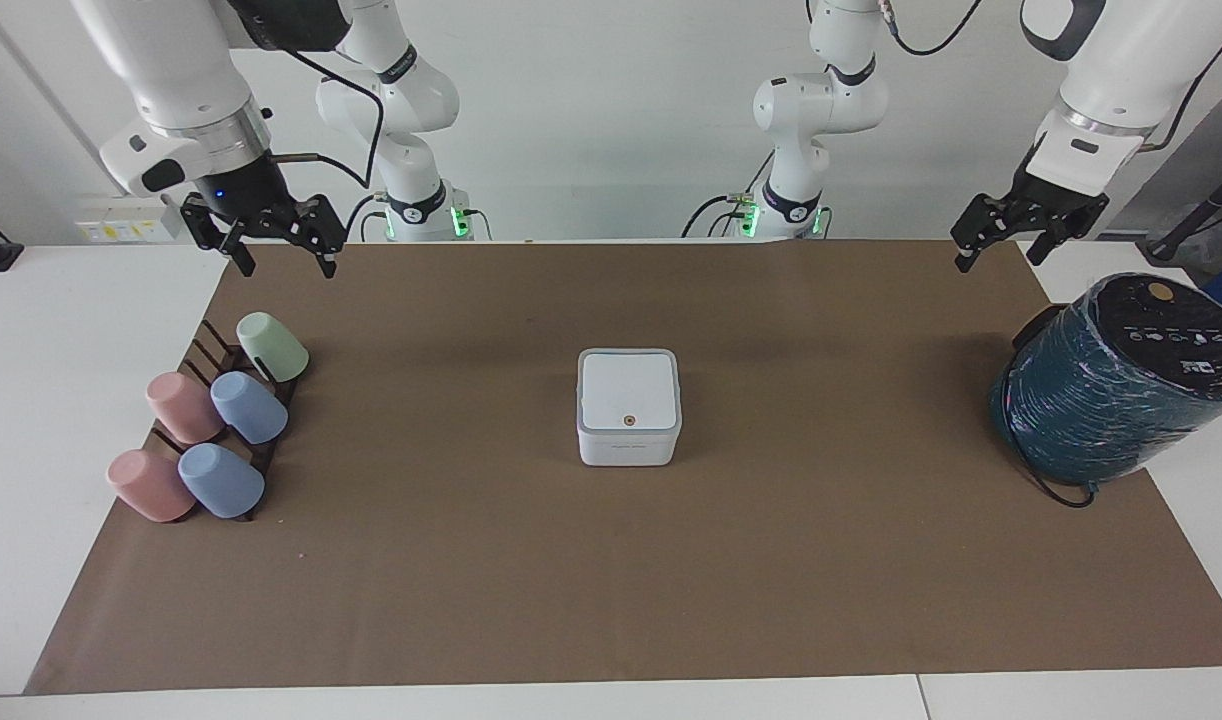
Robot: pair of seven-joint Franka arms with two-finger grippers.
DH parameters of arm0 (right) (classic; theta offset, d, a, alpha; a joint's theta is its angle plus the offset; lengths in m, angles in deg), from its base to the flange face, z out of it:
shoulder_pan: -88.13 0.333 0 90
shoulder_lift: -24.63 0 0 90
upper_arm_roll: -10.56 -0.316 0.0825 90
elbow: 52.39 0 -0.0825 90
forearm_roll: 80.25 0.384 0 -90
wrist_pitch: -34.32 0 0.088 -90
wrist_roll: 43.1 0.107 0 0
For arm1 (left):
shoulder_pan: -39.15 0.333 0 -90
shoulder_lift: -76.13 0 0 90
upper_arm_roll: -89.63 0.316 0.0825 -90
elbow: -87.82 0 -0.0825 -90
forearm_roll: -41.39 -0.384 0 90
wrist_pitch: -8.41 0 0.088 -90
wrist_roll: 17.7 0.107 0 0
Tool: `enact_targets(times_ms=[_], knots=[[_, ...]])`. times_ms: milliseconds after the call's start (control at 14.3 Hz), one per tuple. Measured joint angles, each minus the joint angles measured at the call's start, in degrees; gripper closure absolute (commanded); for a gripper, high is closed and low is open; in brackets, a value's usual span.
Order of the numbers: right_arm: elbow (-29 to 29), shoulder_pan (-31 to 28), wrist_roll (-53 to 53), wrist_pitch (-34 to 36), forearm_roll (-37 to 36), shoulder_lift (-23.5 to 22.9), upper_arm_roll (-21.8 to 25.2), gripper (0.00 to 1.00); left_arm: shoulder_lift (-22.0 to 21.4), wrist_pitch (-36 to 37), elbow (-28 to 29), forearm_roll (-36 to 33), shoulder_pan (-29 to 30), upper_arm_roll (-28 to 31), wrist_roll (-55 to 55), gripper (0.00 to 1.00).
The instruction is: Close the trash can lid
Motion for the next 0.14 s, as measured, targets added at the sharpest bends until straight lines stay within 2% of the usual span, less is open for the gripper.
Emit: enact_targets(times_ms=[140], knots=[[0.00,0.00,0.00,0.00,0.00,0.00,0.00,0.00,0.06,-0.49,0.65,0.02,0.02,-0.02,0.00,0.00]])
